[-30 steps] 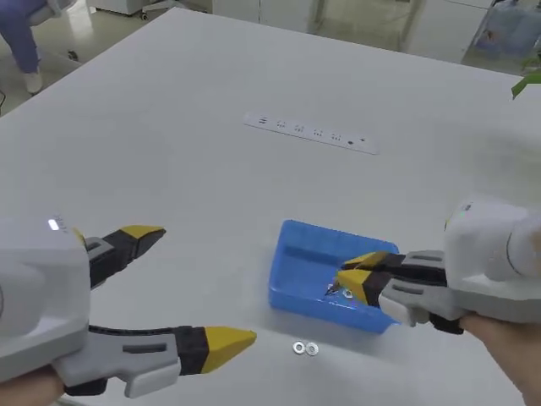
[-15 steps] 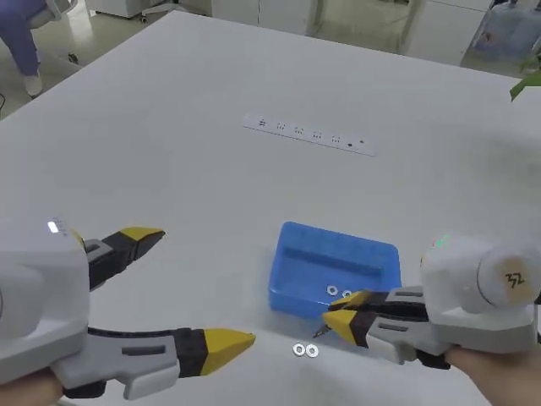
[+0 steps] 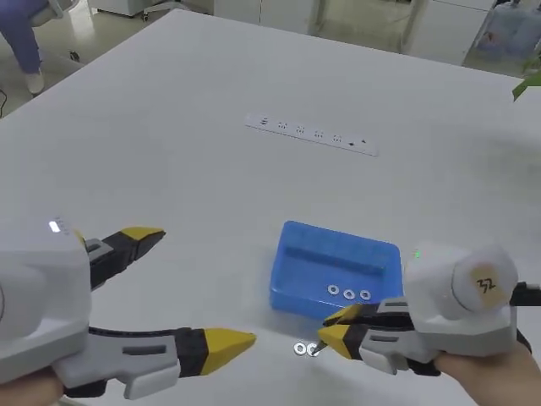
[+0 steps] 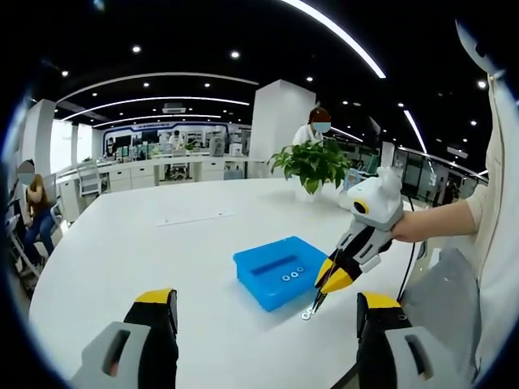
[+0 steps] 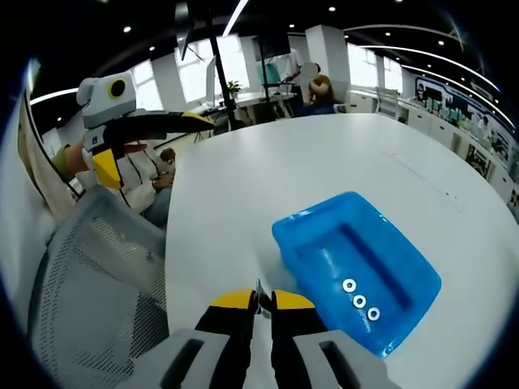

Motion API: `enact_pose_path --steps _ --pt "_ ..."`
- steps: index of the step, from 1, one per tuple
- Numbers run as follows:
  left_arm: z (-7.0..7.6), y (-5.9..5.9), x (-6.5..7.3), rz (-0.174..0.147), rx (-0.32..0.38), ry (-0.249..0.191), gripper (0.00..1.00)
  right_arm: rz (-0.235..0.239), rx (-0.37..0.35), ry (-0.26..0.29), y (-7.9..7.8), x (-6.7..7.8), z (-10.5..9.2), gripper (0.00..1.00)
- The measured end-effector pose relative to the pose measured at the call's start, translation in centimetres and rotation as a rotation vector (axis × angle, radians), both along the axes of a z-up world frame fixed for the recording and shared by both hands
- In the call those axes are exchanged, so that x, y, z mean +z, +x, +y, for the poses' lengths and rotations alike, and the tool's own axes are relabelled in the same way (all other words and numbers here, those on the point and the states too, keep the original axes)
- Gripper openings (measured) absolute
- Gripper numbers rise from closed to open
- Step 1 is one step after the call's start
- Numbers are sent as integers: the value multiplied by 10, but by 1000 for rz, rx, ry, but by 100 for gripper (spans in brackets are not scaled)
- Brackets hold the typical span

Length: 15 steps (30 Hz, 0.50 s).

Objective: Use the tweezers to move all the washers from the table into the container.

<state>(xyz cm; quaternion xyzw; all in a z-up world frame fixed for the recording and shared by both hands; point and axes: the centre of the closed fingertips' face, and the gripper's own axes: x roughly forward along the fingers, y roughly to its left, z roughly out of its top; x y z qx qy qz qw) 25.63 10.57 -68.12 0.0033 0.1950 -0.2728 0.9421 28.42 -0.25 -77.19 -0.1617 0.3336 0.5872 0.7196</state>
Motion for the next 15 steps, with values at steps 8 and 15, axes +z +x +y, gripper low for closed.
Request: enact_pose_path --steps 8,15 --pt "-1 0 0 0 -5 0 93 -8 38 -21 -4 -4 3 4" --pt "-3 0 0 0 -11 1 93 -42 73 -28 -6 -4 3 3"
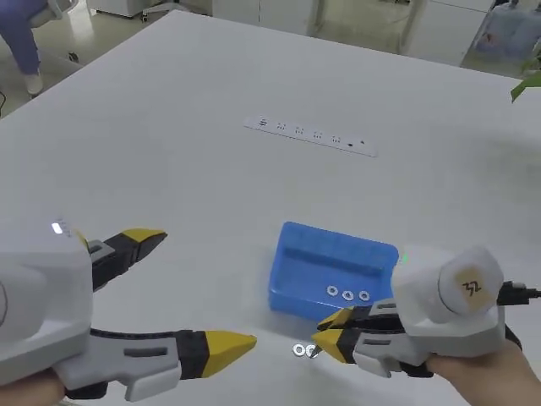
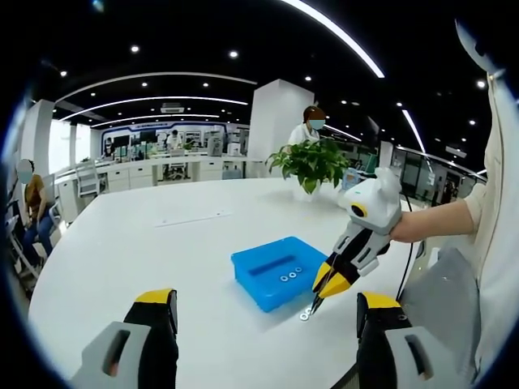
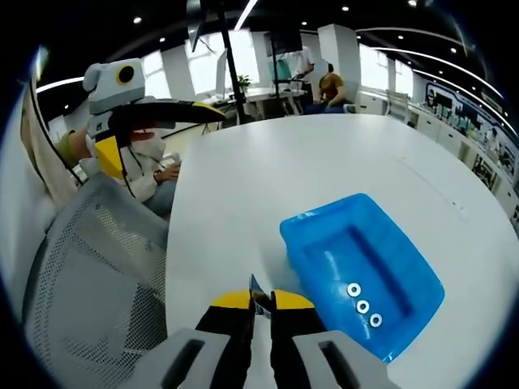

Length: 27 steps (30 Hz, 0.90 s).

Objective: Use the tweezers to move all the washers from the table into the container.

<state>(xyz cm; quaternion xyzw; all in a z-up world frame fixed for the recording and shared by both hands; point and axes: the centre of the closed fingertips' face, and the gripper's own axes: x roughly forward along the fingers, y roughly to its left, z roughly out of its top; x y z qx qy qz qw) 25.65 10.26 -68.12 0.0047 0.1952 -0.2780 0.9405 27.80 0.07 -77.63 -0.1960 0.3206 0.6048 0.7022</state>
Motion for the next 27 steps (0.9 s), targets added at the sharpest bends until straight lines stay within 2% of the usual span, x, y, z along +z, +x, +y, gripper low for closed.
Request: enact_pose_path --steps 3,7,10,16,17,18,19,23,27 --pt "-1 0 0 0 -3 0 93 6 -13 13 1 0 0 2" --pt "-4 0 1 -1 -10 0 93 54 -43 43 -1 1 0 3" --pt "-4 0 1 -1 -12 0 93 31 -32 30 -2 1 -1 3" --pt "-4 0 1 1 -15 0 93 22 -12 24 -3 3 4 3" --pt "-4 0 1 1 -16 0 93 23 0 13 -5 2 5 3" --pt "-5 0 1 1 -16 0 93 8 26 -22 -6 -3 3 3" --pt "-5 0 1 1 -16 0 93 -9 31 -4 -6 0 7 3" --pt "-5 0 1 -1 -14 -3 93 -42 74 -15 -11 -1 11 3" --pt "-4 0 1 -1 -10 -2 93 -54 72 -12 -10 -1 11 3"
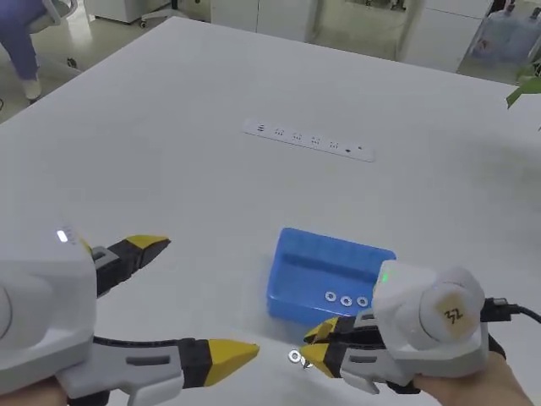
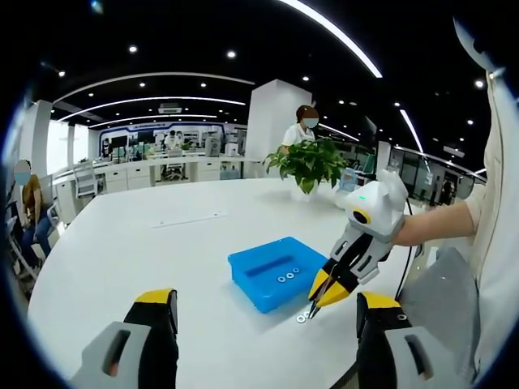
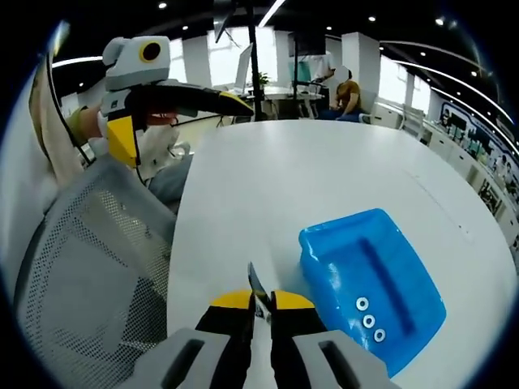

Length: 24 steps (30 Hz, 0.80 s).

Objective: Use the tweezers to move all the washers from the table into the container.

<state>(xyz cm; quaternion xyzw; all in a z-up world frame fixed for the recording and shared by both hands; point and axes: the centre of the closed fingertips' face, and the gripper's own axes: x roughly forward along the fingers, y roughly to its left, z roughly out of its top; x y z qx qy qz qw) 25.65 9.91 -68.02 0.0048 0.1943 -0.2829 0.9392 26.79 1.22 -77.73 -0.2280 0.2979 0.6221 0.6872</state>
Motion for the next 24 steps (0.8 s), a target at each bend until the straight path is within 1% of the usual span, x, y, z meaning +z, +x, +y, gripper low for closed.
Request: enact_pose_path --steps 2,4,7,10,14,16,19,20,21,23,24 --pt "1 0 0 1 2 -1 93 19 -27 20 3 0 -2 3" --pt "2 -1 -1 1 3 1 93 68 -70 43 4 1 -4 3" --pt "3 -1 -2 4 8 3 93 74 -80 42 7 1 -8 4" --pt "3 -2 -2 4 8 1 93 57 -82 38 8 2 -9 4" --pt "3 -1 -2 6 9 1 93 49 -82 42 9 5 -8 4" --pt "2 -1 -2 4 9 0 93 48 -69 29 8 2 -6 4" --pt "2 -2 -3 6 8 1 93 55 -28 -20 2 -6 -6 4" --pt "3 -1 -3 7 8 3 93 30 -27 -20 3 -5 -6 4" --pt "3 -1 -3 7 9 4 93 6 -13 -38 4 -6 -7 4" --pt "4 -1 -3 5 13 -1 93 2 -11 -37 4 -7 -6 4" --pt "5 -1 -3 6 14 -1 93 10 -18 -28 4 -6 -5 3"
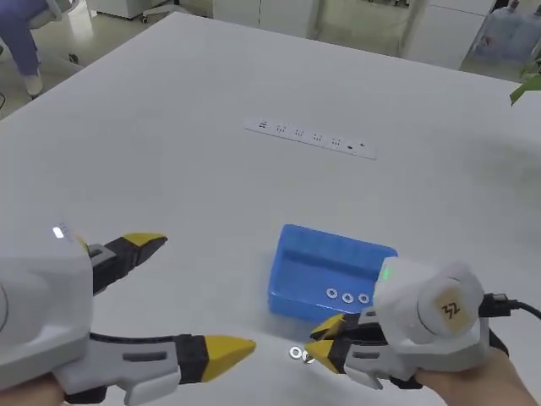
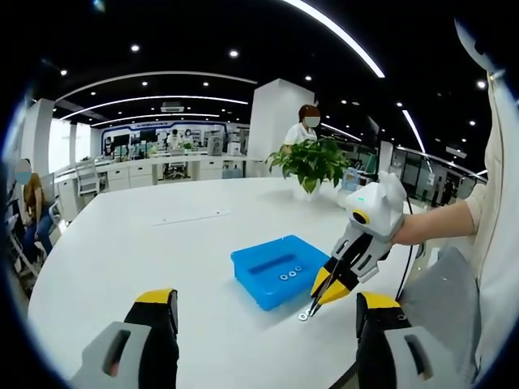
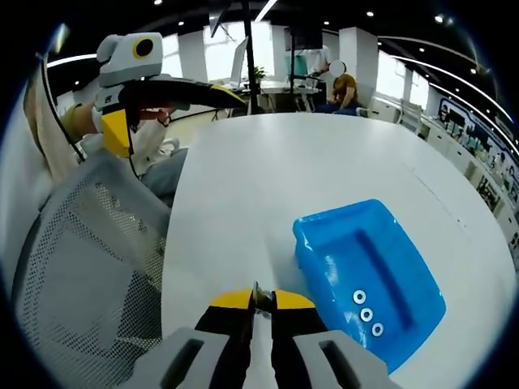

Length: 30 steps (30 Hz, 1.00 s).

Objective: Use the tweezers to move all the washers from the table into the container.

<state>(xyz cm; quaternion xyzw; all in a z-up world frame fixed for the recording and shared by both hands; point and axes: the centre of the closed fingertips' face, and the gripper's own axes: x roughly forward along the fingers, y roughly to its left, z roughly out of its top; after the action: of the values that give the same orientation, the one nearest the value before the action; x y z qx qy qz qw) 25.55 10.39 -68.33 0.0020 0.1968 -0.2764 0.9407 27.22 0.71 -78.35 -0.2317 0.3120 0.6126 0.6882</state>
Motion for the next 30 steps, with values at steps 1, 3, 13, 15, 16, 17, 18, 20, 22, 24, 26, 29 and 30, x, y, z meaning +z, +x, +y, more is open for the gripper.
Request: enact_pose_path --steps 1,3,13,15,16,17,18,20,22,24,26,29,30 --pt "1 0 0 1 1 2 93 6 -7 8 0 0 1 3" --pt "1 0 -1 2 0 3 93 16 -23 25 1 1 1 3" --pt "0 0 -1 1 0 1 92 100 -150 145 11 21 -3 3" --pt "1 0 -1 1 1 0 92 84 -152 158 14 31 -3 3" --pt "1 0 -1 2 0 0 92 79 -151 163 16 35 -3 3" --pt "1 0 -1 3 0 1 92 72 -151 169 17 39 -3 3" --pt "0 0 -1 1 -2 2 92 61 -152 179 20 45 -3 3" --pt "0 0 -1 2 -3 2 92 48 -157 200 24 54 -1 3" --pt "-1 0 0 0 -3 -1 92 42 -171 234 33 63 2 3" --pt "-1 0 0 -1 -4 -1 92 42 -182 246 40 65 3 3" --pt "-1 -1 0 -1 -4 0 92 42 -199 251 49 65 4 3" --pt "0 -1 0 -3 -1 1 92 46 -234 261 63 65 7 3" --pt "1 -2 1 -4 3 -2 92 51 -251 266 67 64 8 3"
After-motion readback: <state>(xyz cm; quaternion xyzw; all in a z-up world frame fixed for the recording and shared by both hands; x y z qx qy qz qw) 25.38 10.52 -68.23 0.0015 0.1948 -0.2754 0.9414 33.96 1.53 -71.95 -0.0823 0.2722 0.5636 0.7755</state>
